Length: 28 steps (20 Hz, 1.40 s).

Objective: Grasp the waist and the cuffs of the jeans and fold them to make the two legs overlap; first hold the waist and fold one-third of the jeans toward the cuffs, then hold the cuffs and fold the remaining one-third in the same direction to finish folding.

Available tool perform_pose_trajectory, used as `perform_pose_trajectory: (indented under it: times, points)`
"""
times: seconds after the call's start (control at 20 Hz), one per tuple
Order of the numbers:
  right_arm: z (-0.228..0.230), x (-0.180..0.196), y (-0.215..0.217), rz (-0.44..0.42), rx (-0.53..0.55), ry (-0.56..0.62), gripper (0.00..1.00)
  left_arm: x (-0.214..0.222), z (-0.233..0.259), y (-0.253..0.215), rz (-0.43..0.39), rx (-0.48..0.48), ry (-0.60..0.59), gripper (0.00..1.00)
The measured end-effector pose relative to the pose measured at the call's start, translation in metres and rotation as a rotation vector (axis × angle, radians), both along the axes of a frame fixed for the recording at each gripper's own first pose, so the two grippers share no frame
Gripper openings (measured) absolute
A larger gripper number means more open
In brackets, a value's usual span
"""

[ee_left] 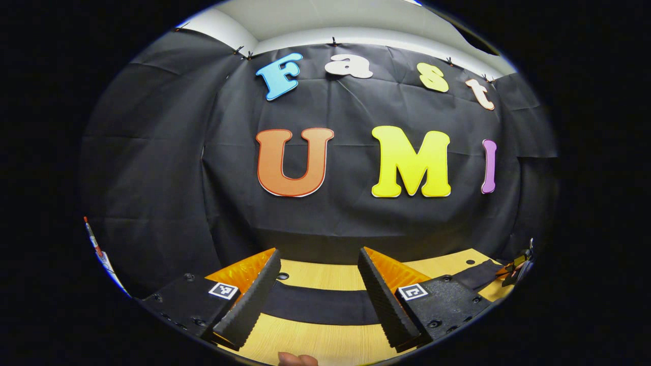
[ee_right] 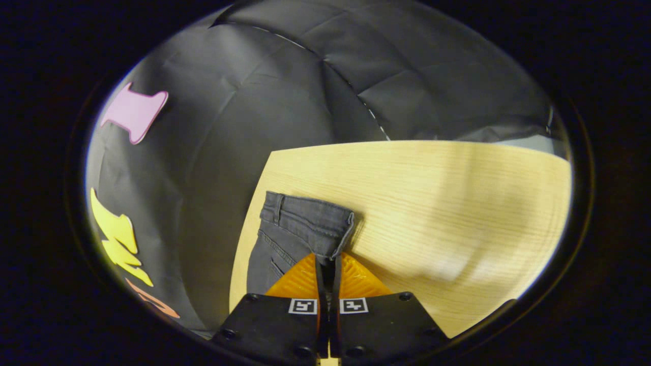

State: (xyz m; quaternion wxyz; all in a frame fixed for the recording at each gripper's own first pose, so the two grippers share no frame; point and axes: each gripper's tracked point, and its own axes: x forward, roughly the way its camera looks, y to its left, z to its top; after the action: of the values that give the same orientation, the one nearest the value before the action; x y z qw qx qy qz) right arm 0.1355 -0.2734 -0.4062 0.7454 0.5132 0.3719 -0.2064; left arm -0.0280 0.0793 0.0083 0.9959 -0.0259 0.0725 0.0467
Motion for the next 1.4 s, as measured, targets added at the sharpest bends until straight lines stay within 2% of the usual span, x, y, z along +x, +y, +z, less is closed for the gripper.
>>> perform_pose_trajectory:
  times: [0.15,0.35,0.55,0.8,1.15,1.4]
  points:
    - [0.016,0.006,0.0,0.041,-0.05,-0.035,0.01,-0.002,0.0,0.006,0.009,-0.01,0.0,0.98]
    - [0.064,0.02,0.017,0.191,-0.262,-0.11,0.0,-0.001,-0.003,0.007,0.016,-0.059,0.009,0.98]
    - [0.125,0.029,0.057,0.358,-0.489,-0.211,0.01,-0.001,-0.006,0.006,0.01,-0.06,0.009,0.98]
    - [0.178,0.011,0.106,0.538,-0.674,-0.34,0.01,-0.002,-0.011,0.008,0.013,-0.062,0.018,1.0]
    - [0.228,0.001,0.171,0.734,-0.833,-0.484,0.01,-0.023,-0.017,0.033,0.066,-0.057,0.038,0.98]
    - [0.249,-0.014,0.208,0.867,-0.844,-0.573,0.01,-0.04,-0.014,0.049,0.111,-0.046,0.042,0.98]
